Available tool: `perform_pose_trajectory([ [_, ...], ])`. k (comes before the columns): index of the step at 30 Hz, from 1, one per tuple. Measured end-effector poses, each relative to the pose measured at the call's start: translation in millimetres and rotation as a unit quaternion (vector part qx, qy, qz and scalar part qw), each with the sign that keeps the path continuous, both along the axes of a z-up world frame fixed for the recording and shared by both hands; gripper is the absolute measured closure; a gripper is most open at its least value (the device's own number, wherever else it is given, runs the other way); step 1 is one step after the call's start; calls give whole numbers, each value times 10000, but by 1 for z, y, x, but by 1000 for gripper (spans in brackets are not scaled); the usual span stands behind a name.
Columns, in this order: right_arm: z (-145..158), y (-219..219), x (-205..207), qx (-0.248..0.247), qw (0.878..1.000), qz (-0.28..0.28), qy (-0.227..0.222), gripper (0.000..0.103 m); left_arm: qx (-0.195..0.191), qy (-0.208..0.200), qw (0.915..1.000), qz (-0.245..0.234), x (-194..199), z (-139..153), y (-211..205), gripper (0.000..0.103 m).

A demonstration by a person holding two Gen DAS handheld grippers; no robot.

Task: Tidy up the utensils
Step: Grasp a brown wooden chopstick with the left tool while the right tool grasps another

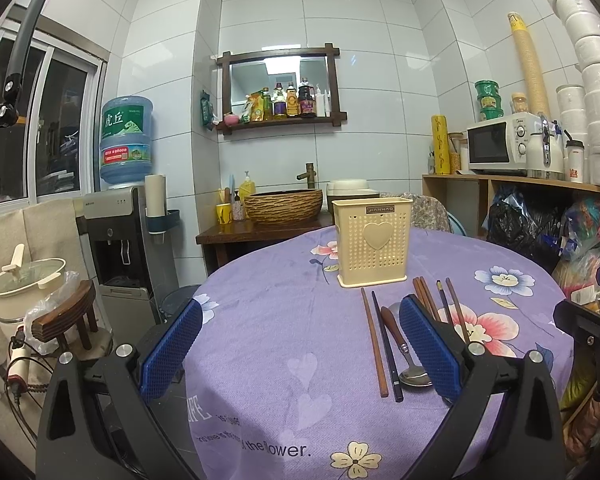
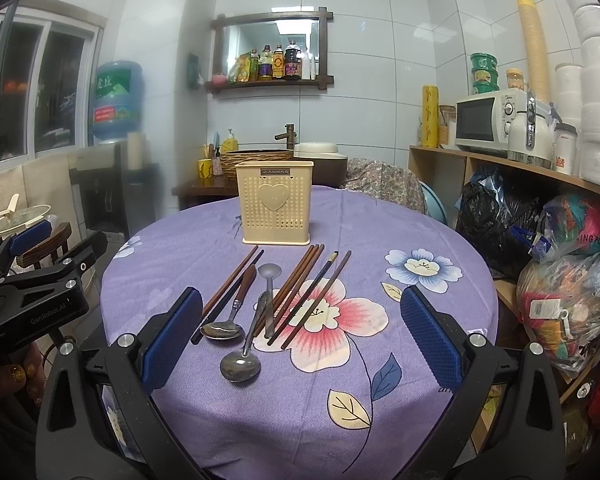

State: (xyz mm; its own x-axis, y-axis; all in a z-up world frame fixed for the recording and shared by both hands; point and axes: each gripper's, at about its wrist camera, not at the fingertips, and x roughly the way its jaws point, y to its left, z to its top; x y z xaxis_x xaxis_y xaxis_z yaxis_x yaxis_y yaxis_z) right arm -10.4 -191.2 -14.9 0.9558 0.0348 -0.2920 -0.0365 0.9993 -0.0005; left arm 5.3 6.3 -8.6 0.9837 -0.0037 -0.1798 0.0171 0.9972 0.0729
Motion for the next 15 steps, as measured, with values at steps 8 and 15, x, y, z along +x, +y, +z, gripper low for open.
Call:
perform_pose_trajectory([
  [8, -8, -2, 15, -262, 9991, -135, 320, 5, -31, 414, 9991, 51, 15, -9, 6, 5],
  [15, -21, -33, 59, -82, 9941, -278, 1047, 5, 87, 1154, 9931, -160, 57, -19, 11, 5],
])
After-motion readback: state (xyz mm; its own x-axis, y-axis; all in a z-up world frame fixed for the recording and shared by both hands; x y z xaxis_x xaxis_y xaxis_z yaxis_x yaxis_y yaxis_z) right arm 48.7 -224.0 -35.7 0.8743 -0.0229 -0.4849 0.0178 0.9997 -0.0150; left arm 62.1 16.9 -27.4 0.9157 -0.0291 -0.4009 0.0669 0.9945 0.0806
